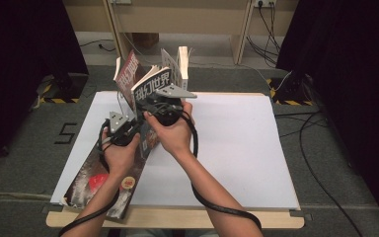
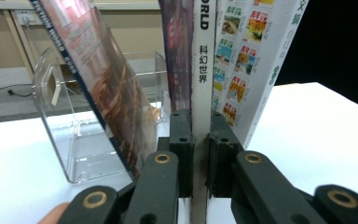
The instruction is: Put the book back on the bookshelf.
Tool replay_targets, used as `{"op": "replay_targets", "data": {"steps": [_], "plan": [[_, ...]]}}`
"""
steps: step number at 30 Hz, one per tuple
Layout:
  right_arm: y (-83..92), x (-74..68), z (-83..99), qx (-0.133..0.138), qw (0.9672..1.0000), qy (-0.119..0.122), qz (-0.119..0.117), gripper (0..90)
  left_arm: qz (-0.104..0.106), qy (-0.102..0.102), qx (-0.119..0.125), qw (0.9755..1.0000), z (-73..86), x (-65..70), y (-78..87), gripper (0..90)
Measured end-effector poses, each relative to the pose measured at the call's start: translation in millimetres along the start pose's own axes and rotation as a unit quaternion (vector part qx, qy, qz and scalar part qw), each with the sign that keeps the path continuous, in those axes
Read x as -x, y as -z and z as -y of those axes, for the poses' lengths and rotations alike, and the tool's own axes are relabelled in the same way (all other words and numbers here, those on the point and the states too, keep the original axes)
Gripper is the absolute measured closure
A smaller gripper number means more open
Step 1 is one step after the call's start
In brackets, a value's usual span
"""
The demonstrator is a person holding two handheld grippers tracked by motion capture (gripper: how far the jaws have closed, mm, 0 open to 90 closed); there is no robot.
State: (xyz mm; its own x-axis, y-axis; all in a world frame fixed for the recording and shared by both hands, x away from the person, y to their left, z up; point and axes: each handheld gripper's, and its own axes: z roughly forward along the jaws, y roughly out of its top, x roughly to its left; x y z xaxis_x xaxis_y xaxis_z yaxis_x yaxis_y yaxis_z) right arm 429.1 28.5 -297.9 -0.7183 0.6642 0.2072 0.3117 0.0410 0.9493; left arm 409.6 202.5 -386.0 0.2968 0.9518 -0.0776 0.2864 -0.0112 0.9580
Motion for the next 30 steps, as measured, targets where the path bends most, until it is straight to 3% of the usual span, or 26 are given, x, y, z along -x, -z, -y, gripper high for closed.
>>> {"op": "replay_targets", "data": {"steps": [2, 8, 13, 18, 24, 27, 30], "plan": [[11.1, 8.1, 2.0, 0.001, 1.0, -0.008, 0.003, 58.4, -0.001, 0.002, 0.0, 1.0, 2.3, -2.2, 1.6, 82.5], [56.7, 54.9, 28.3, -0.019, 0.9976, -0.017, 0.065, 58.1, -0.003, 0.002, 0.001, 1.0, 7.7, -3.7, 4.1, 82.4], [94.6, 101.1, 66.7, -0.035, 0.991, -0.048, 0.12, 57.9, -0.005, 0.007, 0.0, 1.0, 8.8, -5.3, 4.1, 82.2], [125.4, 139.2, 106.9, -0.048, 0.9812, -0.092, 0.162, 57.8, -0.001, 0.016, 0.007, 0.9999, 7.8, -9.2, 0.5, 81.3], [150.2, 162.5, 137.5, -0.058, 0.9711, -0.125, 0.195, 57.4, 0.006, 0.032, 0.0, 0.9995, 4.8, -13.8, -10.8, 76.7], [161.2, 168.6, 150.9, -0.062, 0.9669, -0.138, 0.206, 57.3, 0.011, 0.049, -0.001, 0.9987, 7.0, -12.7, -13.2, 77.7], [168.6, 172.5, 161.7, -0.067, 0.9632, -0.152, 0.211, 57.3, 0.019, 0.047, 0.008, 0.9987, 7.6, -10.8, -11.4, 80.9]]}}
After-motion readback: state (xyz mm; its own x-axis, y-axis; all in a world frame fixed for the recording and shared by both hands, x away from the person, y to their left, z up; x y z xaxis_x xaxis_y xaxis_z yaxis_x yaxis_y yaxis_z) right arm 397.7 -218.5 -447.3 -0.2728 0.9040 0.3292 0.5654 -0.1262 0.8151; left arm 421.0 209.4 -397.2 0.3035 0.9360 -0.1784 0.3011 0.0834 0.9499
